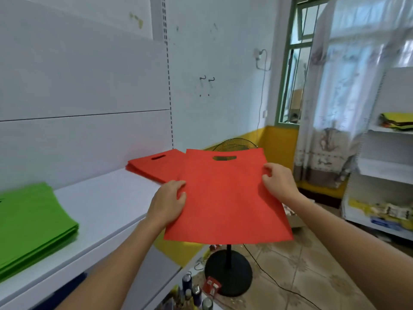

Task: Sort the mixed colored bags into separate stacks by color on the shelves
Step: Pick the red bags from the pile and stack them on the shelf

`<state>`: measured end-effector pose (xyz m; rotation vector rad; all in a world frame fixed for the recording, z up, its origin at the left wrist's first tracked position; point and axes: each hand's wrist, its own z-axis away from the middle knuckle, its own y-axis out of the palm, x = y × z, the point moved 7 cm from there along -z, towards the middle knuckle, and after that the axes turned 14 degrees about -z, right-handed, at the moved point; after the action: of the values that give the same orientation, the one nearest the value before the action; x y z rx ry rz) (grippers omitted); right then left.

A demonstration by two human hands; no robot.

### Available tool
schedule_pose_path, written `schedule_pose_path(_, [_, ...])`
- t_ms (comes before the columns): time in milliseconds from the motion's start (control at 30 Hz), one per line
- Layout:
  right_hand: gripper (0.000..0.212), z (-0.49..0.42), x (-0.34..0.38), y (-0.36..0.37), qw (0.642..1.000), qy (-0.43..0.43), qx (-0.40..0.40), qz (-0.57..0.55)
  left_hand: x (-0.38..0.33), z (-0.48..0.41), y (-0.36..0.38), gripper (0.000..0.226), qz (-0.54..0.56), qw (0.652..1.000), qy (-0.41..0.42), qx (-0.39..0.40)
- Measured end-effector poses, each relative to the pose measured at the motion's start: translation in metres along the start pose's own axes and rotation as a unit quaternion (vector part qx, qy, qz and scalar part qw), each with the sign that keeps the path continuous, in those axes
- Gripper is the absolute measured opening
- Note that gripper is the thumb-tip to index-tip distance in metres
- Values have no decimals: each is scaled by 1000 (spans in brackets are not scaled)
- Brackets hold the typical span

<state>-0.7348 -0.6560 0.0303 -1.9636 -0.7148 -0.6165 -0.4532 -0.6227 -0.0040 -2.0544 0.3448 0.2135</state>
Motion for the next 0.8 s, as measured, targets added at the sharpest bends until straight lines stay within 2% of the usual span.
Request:
schedule_pose_path(167, [39, -45, -55, -21, 999, 39, -38, 5, -44, -60, 49, 40, -2, 997, 72, 23])
schedule_pose_path(467, [32, -151, -88, -31, 996, 26, -68, 42, -75, -181, 106, 40, 4, 995, 93, 28])
schedule_pose_path(667, [33, -232, -102, 28, 1000, -5, -15, 21, -45, -230, 122, 39, -29, 998, 47, 5])
schedule_pose_path(800, [36, -294, -74, 100, 995, -78, 53, -42, 2, -244, 112, 38, -71, 996, -46, -31])
